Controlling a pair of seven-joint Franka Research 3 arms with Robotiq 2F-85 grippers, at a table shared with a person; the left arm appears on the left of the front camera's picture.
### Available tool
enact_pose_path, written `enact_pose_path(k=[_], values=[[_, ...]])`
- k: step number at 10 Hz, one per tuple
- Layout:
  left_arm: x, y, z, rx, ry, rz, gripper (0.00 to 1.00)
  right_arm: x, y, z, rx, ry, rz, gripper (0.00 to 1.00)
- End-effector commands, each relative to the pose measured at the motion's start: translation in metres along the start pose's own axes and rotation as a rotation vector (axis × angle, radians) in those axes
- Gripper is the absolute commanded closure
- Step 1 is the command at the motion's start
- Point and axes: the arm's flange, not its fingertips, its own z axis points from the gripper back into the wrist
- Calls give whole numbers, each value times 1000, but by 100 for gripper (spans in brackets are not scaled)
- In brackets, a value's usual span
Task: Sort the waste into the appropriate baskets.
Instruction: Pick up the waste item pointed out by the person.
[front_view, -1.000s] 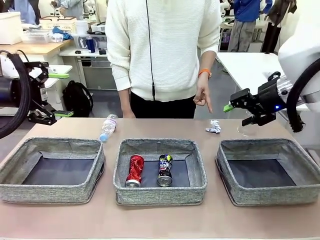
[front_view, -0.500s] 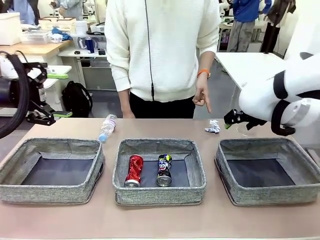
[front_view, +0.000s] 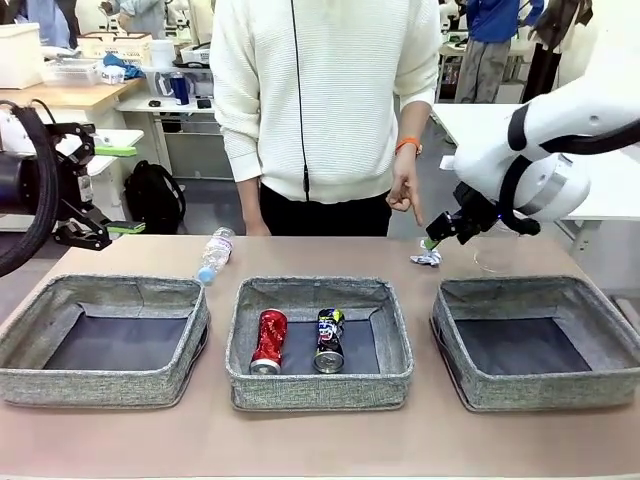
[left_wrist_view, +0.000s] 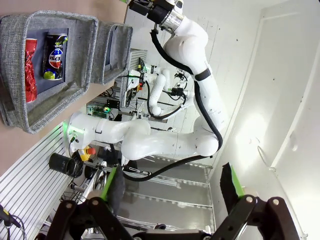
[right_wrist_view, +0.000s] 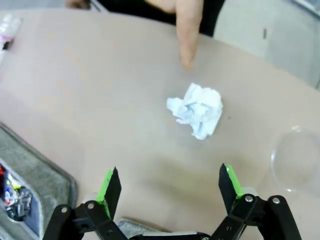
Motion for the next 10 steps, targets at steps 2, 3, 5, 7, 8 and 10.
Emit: enact_pose_path(k=[2,3,5,7,8,10], values=[[-2,-3,-1,-21,0,-3,0,2,-31,-27,28,30,-56,0],[-2,-3,-1,-21,0,-3,0,5,-38,-36,9,21,-69,0],[-2,-3,-1,-21,0,-3,0,15,-52,-46,35,-23,-85,0],[-2,-3,-1,-21,0,-3,0,24,-62,-58,32,-39,-101,0],[-2,-3,-1,-21,0,-3,0,29,-65,-65,69,-87,-110,0],[-2,-3,-1,-21,0,-3,0,34,-67,-75,75,-96,-123,0]])
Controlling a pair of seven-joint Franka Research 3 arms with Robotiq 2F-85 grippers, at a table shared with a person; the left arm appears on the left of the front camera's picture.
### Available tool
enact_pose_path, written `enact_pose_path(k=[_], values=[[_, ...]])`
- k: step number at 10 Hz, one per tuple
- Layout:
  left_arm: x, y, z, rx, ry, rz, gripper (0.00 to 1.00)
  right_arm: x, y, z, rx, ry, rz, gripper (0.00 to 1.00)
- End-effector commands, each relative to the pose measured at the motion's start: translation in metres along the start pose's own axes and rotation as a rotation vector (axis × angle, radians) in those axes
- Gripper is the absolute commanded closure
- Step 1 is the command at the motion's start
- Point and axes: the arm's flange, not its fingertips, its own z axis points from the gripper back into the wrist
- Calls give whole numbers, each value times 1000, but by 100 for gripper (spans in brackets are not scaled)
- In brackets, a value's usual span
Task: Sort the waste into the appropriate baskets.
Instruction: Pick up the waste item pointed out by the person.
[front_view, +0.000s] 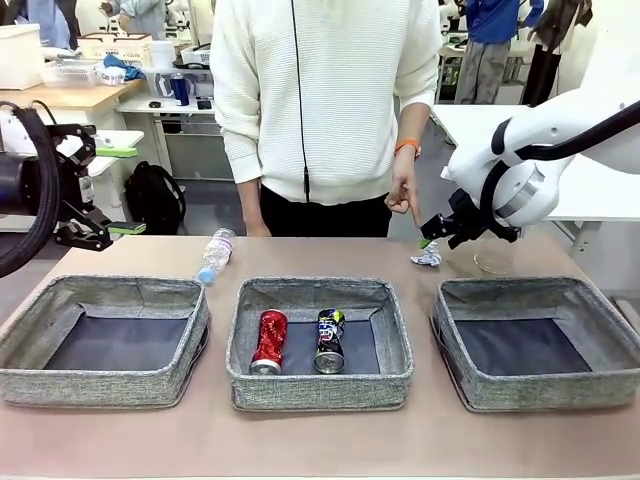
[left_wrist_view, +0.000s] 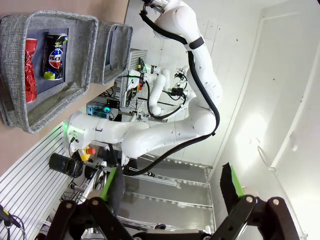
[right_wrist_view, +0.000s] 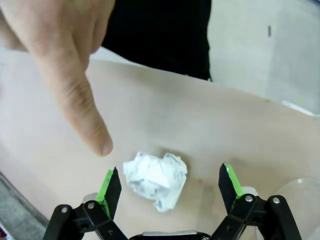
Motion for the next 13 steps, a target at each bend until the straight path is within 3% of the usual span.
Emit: enact_pose_path(k=[1,4,5,7,8,9,10,13], values=[[-2,-3,-1,-21,0,-3,0,-1,-7,-14,31,-44,14,0],[-2,-3,-1,-21,0,-3,0,-1,-4,-23,22,-8,-2,0],[-2,-3,-1,-21,0,-3,0,-1,-4,-23,22,5,2,60],[-2,-3,-1,-21,0,-3,0,-1,-4,-22,17,21,-7,60],[-2,-3,-1,-21,0,-3,0,-1,-4,-21,27,27,-7,65],[-2,-3,-1,-21,0,-3,0,-1,-5,-20,58,30,-16,76],[-2,-3,-1,-21,0,-3,0,-2,-5,-19,56,31,-22,100],[-2,-3,-1,-21,0,-3,0,-2,-7,-18,59,47,-28,100]])
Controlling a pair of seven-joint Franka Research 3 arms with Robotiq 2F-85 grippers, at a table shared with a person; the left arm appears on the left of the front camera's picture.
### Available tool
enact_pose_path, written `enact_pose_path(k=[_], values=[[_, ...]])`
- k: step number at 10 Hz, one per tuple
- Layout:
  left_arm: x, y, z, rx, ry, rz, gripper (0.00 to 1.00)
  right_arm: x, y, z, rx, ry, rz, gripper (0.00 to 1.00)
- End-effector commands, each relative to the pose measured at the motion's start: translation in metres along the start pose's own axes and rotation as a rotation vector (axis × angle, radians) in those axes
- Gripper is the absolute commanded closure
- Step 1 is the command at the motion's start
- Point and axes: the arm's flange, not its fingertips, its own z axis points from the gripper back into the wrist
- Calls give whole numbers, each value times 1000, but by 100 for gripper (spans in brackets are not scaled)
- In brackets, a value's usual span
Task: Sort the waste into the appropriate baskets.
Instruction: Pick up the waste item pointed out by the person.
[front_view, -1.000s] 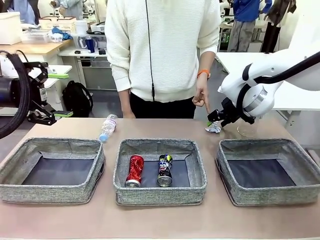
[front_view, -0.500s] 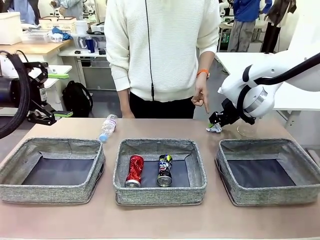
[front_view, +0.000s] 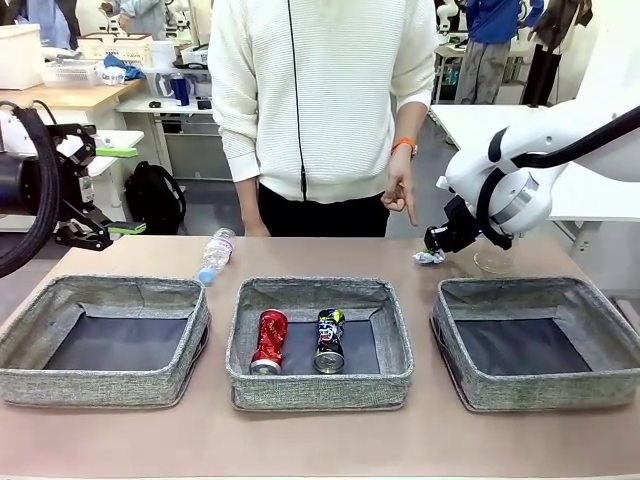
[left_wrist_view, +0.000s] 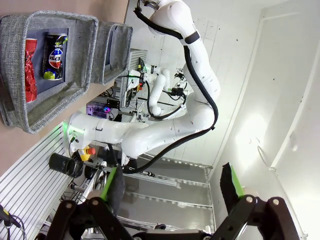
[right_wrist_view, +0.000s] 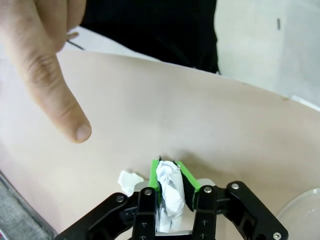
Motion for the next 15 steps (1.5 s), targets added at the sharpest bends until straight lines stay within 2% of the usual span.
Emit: enact_pose_path(k=[1,3,5,6,7,8,9,10,11,12,13,14,15], values=[[-2,-3,-1,-21,0,-3,0,3,0,3,17,9,-18,100],[-2,-3,-1,-21,0,-3,0,4,0,8,11,6,-25,100],[-2,-3,-1,-21,0,-3,0,10,16,32,50,-16,-72,100],[-2,-3,-1,-21,0,-3,0,14,37,66,30,-12,-139,100],[-2,-3,-1,-21,0,-3,0,7,72,123,-3,42,-193,100],[-2,-3,-1,-21,0,-3,0,-11,109,172,-90,109,-187,100],[-2,-3,-1,-21,0,-3,0,-34,138,206,-129,237,-120,100],[-2,-3,-1,-21,0,-3,0,-61,170,234,-196,259,-35,100],[-2,-3,-1,-21,0,-3,0,-88,201,250,-143,247,80,100],[-2,-3,-1,-21,0,-3,0,-115,224,259,-150,175,131,100],[-2,-3,-1,-21,0,-3,0,-129,224,257,-120,113,106,100],[-2,-3,-1,-21,0,-3,0,-97,212,263,-168,239,23,100],[-2,-3,-1,-21,0,-3,0,-97,212,263,-168,239,23,100]])
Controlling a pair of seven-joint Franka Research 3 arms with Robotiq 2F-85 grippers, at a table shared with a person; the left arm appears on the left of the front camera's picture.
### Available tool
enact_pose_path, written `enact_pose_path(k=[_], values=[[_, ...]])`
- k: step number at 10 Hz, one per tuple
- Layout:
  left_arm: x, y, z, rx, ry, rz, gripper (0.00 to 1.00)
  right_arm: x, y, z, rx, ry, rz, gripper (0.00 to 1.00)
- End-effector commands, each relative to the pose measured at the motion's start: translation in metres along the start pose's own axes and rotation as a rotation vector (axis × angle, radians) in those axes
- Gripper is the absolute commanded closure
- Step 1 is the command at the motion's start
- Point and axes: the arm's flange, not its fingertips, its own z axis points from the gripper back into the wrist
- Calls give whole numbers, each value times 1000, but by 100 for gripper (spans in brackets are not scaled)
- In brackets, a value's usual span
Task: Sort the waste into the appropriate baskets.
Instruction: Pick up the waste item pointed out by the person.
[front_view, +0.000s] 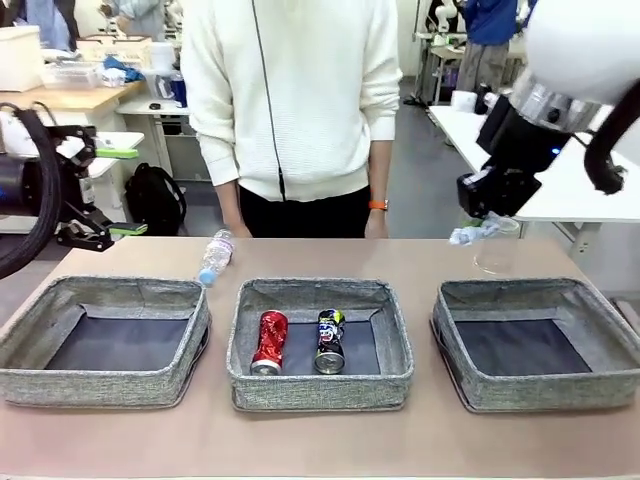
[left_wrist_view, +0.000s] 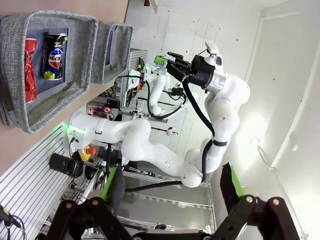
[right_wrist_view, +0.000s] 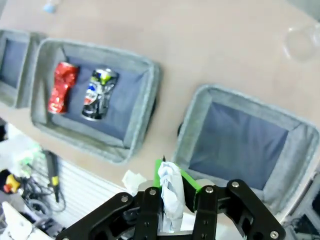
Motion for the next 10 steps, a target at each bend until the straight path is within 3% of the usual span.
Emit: enact_pose_path(k=[1,2,3,4,5,7,9,10], values=[[-1,-3,-1,-22,0,-2,0,-4,10,5,-6,-12,18,93],[-1,-3,-1,-22,0,-2,0,23,0,-30,270,29,-84,93],[-1,-3,-1,-22,0,-2,0,59,47,10,76,36,-24,93],[-1,-3,-1,-22,0,-2,0,83,92,50,8,40,-14,93],[-1,-3,-1,-22,0,-2,0,104,141,77,-46,75,-99,93],[-1,-3,-1,-22,0,-2,0,121,225,103,-68,113,-151,93],[-1,-3,-1,-22,0,-2,0,125,275,116,-48,160,-231,93],[-1,-3,-1,-22,0,-2,0,120,292,119,-96,128,-283,93]])
